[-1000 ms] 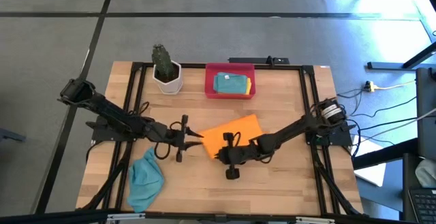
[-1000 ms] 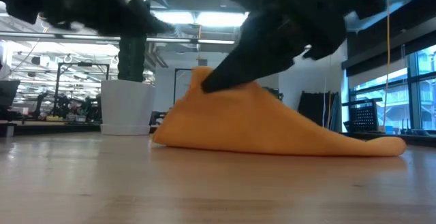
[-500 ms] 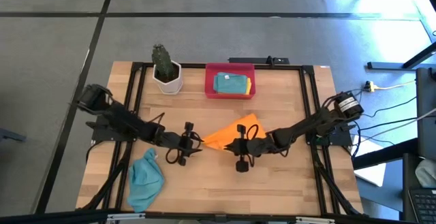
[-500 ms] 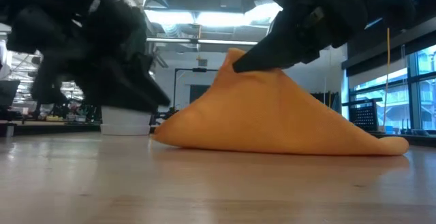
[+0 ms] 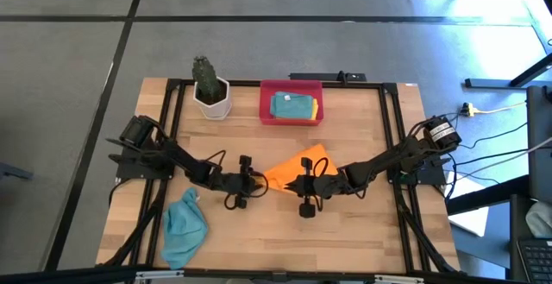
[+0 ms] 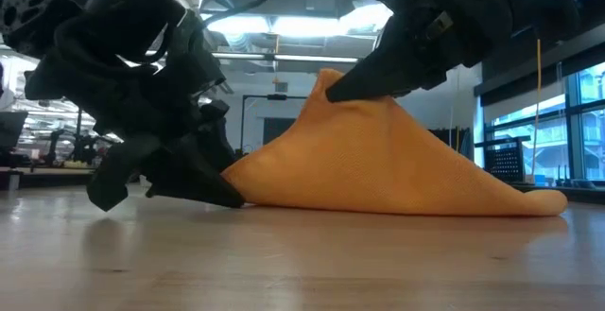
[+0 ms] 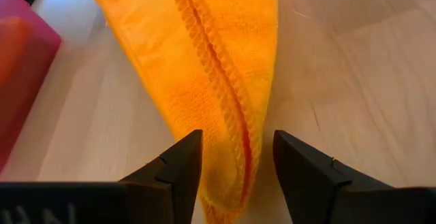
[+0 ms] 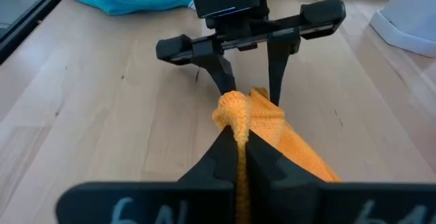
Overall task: Fold microfiber towels
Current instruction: Fold the orange microfiber cloth
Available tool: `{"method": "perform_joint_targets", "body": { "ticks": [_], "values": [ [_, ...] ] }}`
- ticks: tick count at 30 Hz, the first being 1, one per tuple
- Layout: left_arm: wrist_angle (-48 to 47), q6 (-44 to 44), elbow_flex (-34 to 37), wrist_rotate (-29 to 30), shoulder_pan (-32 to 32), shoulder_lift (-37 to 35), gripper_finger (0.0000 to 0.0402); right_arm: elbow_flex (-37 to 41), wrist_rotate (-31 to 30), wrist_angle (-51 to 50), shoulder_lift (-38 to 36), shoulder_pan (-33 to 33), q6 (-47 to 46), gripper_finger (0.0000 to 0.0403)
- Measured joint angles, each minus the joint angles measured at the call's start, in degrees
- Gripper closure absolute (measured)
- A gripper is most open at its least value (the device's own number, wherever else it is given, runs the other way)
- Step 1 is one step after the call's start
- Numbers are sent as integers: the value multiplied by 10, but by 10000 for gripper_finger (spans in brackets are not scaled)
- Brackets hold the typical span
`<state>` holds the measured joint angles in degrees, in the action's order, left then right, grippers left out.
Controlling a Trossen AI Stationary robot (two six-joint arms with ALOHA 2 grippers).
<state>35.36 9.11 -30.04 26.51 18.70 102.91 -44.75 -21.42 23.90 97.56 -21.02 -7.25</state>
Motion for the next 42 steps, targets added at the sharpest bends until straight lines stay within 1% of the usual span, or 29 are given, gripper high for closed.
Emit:
{"method": "perform_joint_targets", "body": {
  "ticks": [3,7,10,12,16,20,23,25,29,33,38,42],
  "values": [
    [-5,1,0,8,2,-3,258,0,0,-3,0,0,-1,389],
    [-5,0,0,10,3,-4,318,0,-1,-29,0,0,-2,374],
    [-4,-14,0,10,2,-4,373,0,-4,-47,0,0,-2,350],
    [-4,-29,0,10,1,-4,393,0,-20,-61,0,-2,-2,324],
    [-3,-48,0,9,0,-7,396,0,-32,-67,0,-12,-5,259],
    [-1,-60,1,4,-1,-15,399,-7,-30,-66,0,-21,-42,195],
    [-5,-61,1,-6,-4,-25,401,-11,-31,-66,3,-22,-74,163],
    [3,-64,0,-10,-8,-26,401,-13,-31,-66,4,-21,-92,152],
    [0,-65,0,-11,-15,-26,401,-14,-31,-66,10,-11,-119,152],
    [-6,-75,0,-20,-22,-26,401,-15,-42,-65,25,-3,-133,170],
    [-7,-76,0,-32,-23,-26,401,-46,-47,-82,52,0,-132,207],
    [-8,-76,0,-35,-23,-26,401,-81,-82,-132,60,-1,-120,249]
  ]
}}
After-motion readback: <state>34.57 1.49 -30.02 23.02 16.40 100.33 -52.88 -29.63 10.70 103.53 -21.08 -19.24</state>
